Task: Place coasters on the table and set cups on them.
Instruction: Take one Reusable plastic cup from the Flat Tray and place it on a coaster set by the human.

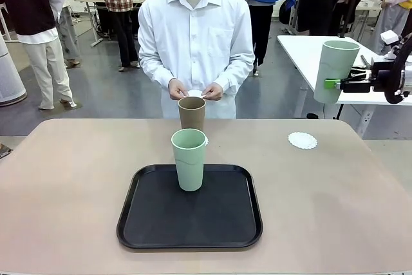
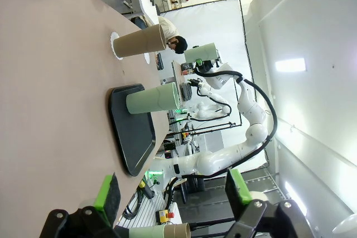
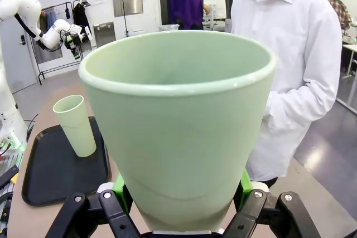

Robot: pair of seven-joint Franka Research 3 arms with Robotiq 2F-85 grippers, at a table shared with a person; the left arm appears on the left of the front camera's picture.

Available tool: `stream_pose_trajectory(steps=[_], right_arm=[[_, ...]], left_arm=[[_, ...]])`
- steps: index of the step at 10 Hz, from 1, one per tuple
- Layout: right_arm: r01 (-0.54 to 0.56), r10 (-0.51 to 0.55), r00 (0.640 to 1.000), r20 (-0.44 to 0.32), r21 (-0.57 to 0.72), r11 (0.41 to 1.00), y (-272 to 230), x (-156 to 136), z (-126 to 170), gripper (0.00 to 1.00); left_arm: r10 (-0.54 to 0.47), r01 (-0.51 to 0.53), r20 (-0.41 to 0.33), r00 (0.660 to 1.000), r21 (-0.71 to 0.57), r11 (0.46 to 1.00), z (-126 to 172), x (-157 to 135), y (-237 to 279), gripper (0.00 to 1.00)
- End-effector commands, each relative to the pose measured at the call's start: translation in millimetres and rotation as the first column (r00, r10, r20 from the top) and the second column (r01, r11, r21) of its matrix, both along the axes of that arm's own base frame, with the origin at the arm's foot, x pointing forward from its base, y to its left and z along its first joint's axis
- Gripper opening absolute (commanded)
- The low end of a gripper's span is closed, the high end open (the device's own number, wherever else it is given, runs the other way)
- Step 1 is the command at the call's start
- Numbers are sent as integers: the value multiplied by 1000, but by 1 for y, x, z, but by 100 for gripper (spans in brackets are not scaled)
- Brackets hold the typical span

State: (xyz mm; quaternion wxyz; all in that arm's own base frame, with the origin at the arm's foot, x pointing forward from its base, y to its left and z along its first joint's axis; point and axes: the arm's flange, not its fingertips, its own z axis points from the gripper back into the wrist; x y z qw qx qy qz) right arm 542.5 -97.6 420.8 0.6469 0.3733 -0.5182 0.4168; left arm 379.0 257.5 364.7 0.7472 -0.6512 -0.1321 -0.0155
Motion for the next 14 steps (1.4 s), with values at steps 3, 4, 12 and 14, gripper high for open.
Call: stream_pose_trajectory(steps=[3,4,12,14], right_arm=[[-1,1,1000,7,-1,1000,0,0,1,83],[-1,1,1000,7,-1,1000,0,0,1,83],[-189,189,981,-46,-4,982,1,60,-116,83],[-216,216,975,-48,-2,976,0,66,-135,83]], left_arm=[[0,0,14,1000,-7,1000,2,0,1,100],[0,0,14,1000,-7,1000,2,0,1,100],[0,0,14,1000,-7,1000,2,0,1,100],[0,0,14,1000,-7,1000,2,0,1,100]])
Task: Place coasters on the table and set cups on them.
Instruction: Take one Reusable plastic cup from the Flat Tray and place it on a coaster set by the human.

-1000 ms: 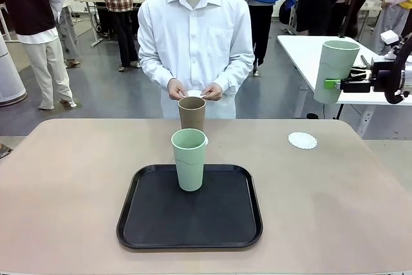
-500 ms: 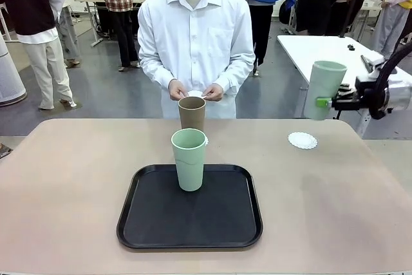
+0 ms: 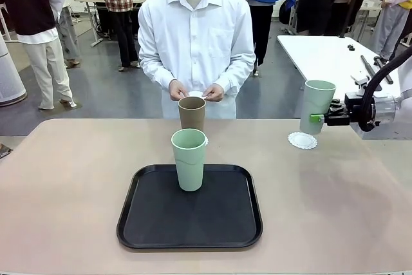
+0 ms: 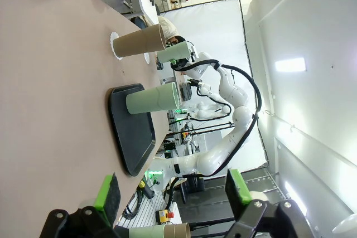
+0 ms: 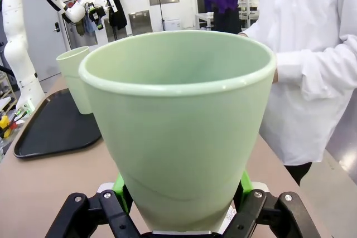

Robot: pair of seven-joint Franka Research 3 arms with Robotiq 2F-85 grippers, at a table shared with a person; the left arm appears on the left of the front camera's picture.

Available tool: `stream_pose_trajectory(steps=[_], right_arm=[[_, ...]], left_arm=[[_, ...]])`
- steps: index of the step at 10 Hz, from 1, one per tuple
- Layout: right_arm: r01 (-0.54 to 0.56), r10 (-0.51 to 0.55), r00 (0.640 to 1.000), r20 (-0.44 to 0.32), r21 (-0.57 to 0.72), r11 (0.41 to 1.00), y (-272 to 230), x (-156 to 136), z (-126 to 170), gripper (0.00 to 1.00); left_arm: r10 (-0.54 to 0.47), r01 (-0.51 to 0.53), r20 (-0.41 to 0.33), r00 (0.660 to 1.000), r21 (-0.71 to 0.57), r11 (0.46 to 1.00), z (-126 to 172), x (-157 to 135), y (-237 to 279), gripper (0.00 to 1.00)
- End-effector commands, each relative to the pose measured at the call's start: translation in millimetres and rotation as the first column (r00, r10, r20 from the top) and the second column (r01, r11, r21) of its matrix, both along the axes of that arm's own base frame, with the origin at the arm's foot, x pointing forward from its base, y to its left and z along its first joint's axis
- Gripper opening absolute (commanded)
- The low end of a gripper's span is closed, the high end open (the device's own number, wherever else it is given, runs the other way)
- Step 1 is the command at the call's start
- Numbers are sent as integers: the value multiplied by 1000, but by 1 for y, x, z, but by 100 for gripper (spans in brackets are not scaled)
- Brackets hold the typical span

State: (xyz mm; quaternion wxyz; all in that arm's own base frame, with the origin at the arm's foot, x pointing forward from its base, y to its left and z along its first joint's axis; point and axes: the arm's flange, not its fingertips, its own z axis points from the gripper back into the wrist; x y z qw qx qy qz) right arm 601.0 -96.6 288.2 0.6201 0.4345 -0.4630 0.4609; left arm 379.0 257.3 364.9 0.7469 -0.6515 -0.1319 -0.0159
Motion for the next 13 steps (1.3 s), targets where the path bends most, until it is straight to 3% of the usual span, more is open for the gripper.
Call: stream_pose_trajectory(steps=[1,7,13], right_arm=[[-38,39,999,18,-11,999,0,11,-10,83],[-76,77,995,66,-20,997,2,30,-36,83],[-77,78,996,33,-15,997,-1,37,-51,83]], left_arm=[[1,-1,14,1000,-7,1000,2,0,1,100],[1,-1,14,1000,-7,1000,2,0,1,100],[1,-1,14,1000,-7,1000,2,0,1,100]])
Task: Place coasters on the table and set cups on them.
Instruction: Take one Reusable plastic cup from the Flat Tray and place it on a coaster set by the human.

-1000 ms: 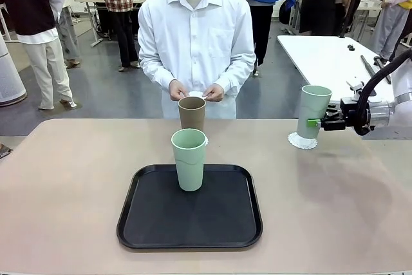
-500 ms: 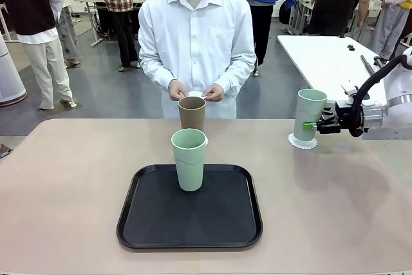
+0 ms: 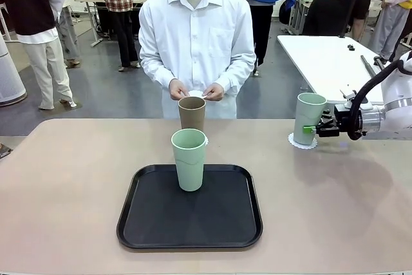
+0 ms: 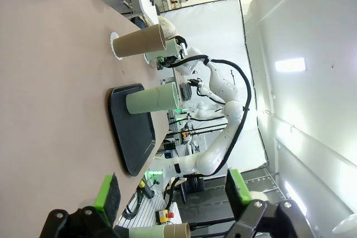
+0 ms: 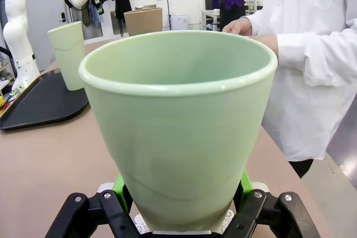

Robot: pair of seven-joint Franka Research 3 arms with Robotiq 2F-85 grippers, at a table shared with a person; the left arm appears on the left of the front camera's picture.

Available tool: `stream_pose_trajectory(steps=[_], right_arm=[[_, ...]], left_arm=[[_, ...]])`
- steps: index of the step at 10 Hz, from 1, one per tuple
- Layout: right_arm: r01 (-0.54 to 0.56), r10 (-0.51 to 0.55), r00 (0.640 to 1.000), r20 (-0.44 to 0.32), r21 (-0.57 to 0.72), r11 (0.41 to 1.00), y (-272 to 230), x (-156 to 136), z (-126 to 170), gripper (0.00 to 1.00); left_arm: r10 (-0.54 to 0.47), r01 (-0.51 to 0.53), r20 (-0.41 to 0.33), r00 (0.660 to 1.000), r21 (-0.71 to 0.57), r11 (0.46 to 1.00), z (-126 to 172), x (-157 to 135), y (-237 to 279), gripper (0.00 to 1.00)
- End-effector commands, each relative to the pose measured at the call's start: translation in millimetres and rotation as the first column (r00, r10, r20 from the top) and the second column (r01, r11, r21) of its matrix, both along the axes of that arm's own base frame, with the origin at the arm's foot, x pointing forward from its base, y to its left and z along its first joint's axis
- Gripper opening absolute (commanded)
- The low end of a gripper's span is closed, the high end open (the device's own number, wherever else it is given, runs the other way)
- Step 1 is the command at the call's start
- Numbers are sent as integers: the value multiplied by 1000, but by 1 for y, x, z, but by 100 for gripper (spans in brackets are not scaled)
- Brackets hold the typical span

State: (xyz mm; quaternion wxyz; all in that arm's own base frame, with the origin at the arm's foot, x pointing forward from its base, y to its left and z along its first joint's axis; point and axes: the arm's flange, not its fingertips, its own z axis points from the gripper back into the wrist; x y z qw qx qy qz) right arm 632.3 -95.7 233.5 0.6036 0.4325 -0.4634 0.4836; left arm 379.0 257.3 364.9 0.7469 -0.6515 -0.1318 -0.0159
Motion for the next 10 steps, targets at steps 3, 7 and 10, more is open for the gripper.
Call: stream_pose_trajectory(steps=[3,7,10], right_arm=[[-40,40,999,-6,-5,999,-3,6,2,83],[-43,42,998,-47,-21,999,-3,5,1,100],[-45,43,997,-57,-30,999,-3,5,2,100]], left_arm=[[1,-1,14,1000,-7,1000,2,0,1,100],[1,-1,14,1000,-7,1000,2,0,1,100],[1,-1,14,1000,-7,1000,2,0,1,100]])
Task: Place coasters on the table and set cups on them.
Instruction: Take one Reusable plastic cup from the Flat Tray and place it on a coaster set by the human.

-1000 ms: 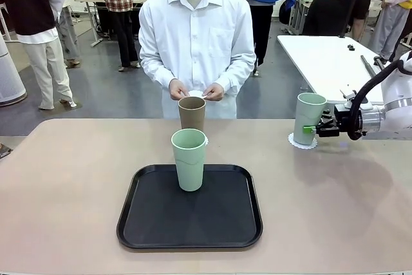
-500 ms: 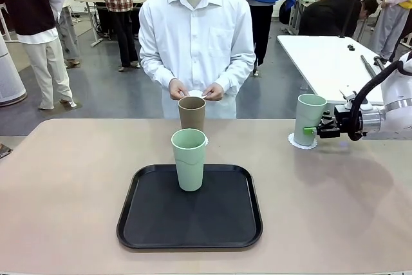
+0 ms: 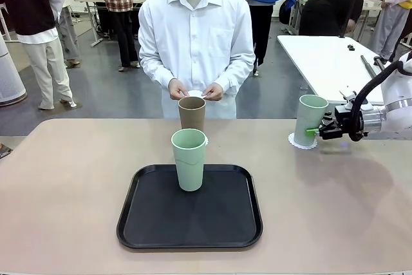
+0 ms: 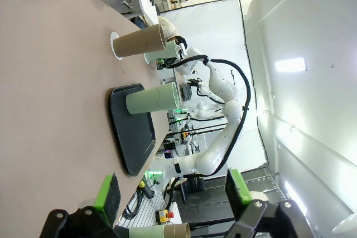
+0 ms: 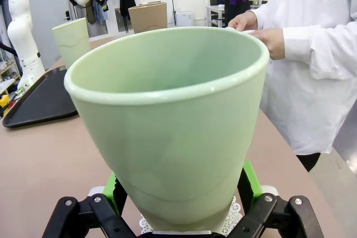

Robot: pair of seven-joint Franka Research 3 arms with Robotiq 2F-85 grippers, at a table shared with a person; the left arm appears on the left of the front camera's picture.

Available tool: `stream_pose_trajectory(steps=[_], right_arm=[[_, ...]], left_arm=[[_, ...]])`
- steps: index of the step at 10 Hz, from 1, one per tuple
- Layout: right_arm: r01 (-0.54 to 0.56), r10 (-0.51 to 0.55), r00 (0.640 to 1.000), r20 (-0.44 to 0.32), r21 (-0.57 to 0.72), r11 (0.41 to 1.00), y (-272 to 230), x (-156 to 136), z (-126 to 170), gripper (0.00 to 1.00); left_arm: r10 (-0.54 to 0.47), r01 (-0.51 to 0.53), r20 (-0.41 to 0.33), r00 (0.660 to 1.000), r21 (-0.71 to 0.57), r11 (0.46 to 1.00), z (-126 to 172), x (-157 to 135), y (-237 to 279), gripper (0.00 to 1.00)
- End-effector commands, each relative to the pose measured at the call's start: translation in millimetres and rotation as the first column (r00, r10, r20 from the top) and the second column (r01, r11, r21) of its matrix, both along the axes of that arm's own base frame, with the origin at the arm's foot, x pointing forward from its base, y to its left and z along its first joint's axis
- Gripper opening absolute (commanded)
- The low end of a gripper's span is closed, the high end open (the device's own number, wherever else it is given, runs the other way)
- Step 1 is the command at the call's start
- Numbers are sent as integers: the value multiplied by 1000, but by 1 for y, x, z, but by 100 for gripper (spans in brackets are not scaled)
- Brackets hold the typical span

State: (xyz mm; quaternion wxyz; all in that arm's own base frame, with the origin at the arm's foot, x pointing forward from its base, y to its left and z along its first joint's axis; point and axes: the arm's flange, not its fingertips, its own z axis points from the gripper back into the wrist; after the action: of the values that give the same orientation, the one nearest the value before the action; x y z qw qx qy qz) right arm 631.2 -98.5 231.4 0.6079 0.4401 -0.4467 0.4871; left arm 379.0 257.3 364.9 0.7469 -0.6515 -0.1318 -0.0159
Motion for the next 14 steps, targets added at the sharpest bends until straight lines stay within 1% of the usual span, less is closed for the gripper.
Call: stream_pose_trajectory(steps=[1,4,5,6,8,14], right_arm=[[-23,23,999,-28,-23,999,-1,6,4,100],[-25,23,999,-36,-49,998,-5,7,3,100],[-54,51,998,-41,-75,996,-6,6,2,100],[-67,62,996,-62,-81,994,-7,6,2,100],[-86,80,994,-72,-85,993,-9,6,1,100],[-74,64,994,-91,-113,991,-26,5,-1,100]], left_arm=[[1,-1,14,1000,-7,1000,2,0,1,100],[1,-1,14,1000,-7,1000,2,0,1,100],[1,-1,14,1000,-7,1000,2,0,1,100],[1,-1,14,1000,-7,1000,2,0,1,100],[1,-1,14,1000,-7,1000,2,0,1,100],[1,-1,14,1000,-7,1000,2,0,1,100]])
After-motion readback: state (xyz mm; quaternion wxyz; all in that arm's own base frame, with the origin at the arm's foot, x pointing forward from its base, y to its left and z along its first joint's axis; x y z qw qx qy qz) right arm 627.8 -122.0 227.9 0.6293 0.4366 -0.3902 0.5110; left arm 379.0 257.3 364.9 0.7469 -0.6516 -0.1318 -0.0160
